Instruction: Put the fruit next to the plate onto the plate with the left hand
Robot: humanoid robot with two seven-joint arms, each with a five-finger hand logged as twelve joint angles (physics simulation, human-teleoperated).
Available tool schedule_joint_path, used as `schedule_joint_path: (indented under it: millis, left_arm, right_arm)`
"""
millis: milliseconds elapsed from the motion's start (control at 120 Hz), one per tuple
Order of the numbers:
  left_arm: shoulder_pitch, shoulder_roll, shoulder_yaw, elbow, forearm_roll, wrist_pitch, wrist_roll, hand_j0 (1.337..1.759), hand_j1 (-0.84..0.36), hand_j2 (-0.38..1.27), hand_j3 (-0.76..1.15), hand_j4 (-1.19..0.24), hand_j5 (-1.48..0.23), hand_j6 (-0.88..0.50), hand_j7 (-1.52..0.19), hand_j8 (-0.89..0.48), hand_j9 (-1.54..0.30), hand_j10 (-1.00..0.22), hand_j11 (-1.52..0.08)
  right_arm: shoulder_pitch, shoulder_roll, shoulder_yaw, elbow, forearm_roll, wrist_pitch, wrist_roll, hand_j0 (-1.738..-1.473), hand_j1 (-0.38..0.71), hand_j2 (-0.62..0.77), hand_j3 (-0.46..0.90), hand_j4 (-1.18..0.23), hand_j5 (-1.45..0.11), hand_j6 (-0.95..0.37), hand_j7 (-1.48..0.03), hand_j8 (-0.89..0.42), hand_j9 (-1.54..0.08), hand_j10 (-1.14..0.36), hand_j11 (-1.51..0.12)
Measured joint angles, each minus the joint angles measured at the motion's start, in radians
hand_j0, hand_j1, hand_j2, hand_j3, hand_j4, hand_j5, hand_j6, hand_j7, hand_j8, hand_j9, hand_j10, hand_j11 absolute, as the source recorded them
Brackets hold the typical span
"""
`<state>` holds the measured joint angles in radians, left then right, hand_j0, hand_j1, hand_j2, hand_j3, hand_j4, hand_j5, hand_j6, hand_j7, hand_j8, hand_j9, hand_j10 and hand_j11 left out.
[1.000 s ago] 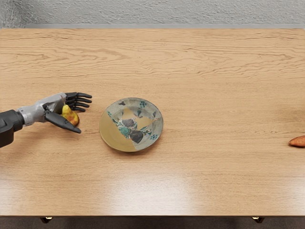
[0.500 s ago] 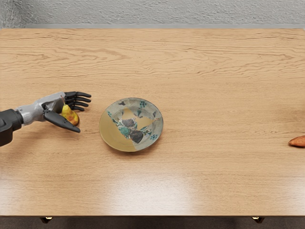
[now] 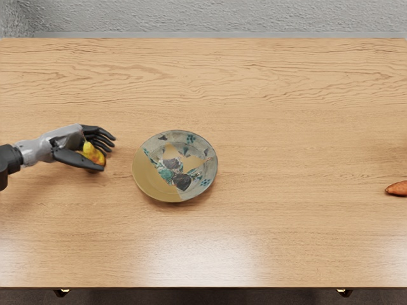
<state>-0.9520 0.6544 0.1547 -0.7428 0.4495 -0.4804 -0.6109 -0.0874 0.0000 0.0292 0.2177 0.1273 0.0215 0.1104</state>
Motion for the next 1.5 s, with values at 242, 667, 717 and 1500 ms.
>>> schedule_joint_path:
  millis: [242, 667, 717, 1500]
  left_arm:
    - [-0.011, 0.061, -0.02, -0.005, 0.021, -0.09, 0.0, 1.656, -0.4, 0.1, 0.0, -0.64, -0.84, -0.64, -0.85, -0.53, -0.85, -0.35, -0.85]
    - [-0.104, 0.102, -0.025, -0.009, 0.039, -0.124, -0.001, 1.644, -0.45, 0.22, 0.0, -0.84, -1.1, -0.71, -1.1, -0.45, -1.12, -0.26, -1.16]
    - [-0.119, 0.106, -0.024, -0.009, 0.038, -0.124, -0.001, 1.643, -0.46, 0.25, 0.0, -0.84, -1.11, -0.71, -1.11, -0.44, -1.13, -0.25, -1.18]
    - [-0.133, -0.129, -0.136, -0.192, -0.013, -0.125, 0.117, 1.643, -0.43, 0.11, 0.0, -0.86, -1.15, -0.72, -1.14, -0.51, -1.14, -0.29, -1.19]
  right_arm:
    - [0.0, 0.0, 0.0, 0.0, 0.0, 0.0, 0.0, -1.658, -0.34, 0.0, 0.0, -0.01, -0.01, -0.01, -0.01, -0.01, -0.01, -0.01, -0.01]
    - [0.0, 0.0, 0.0, 0.0, 0.0, 0.0, 0.0, -1.658, -0.34, 0.0, 0.0, -0.01, -0.01, -0.01, -0.01, -0.01, -0.01, -0.01, -0.01]
    - [0.0, 0.0, 0.0, 0.0, 0.0, 0.0, 0.0, -1.658, -0.34, 0.0, 0.0, -0.01, -0.01, -0.01, -0.01, -0.01, -0.01, -0.01, -0.01]
    - [0.0, 0.0, 0.0, 0.0, 0.0, 0.0, 0.0, -1.658, -0.34, 0.0, 0.0, -0.01, -0.01, -0.01, -0.01, -0.01, -0.01, -0.01, -0.01]
